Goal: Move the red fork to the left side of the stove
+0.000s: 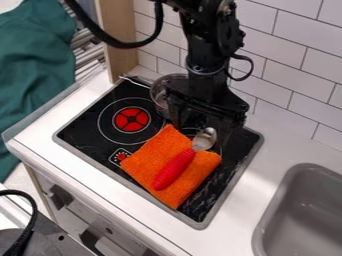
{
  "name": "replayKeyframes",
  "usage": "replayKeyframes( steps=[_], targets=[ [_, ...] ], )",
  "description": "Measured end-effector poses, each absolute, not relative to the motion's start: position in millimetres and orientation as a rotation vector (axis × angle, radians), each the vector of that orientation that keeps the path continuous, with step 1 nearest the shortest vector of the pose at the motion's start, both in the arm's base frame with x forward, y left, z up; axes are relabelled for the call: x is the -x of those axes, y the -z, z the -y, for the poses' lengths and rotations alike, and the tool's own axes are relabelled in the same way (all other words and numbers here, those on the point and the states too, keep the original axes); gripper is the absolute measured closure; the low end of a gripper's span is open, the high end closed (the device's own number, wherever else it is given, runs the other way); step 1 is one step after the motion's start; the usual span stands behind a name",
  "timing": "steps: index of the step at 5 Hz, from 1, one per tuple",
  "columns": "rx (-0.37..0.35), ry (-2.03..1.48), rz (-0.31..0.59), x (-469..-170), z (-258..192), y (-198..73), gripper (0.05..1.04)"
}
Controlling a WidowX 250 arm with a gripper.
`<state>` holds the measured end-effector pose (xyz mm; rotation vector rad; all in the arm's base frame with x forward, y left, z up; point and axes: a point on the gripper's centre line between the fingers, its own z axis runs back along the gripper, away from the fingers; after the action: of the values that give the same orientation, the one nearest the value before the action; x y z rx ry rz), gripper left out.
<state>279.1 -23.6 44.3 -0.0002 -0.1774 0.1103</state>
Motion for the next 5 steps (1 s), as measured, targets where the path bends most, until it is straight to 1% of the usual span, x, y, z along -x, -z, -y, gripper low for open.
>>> replayKeyframes(
  steps=[1,2,3,4,5],
  targets=[
    [0.001,-0.112,0.143,-273,24,-35,0.08],
    [0.028,-0.112,0.124,-256,16,-19,0.081],
    [0.042,-0.101,0.146,-254,6,-12,0.08],
    [0.055,-0.081,0.155,-251,-9,2,0.08],
    [0.066,-0.072,0.149,-251,-23,11,0.08]
  ],
)
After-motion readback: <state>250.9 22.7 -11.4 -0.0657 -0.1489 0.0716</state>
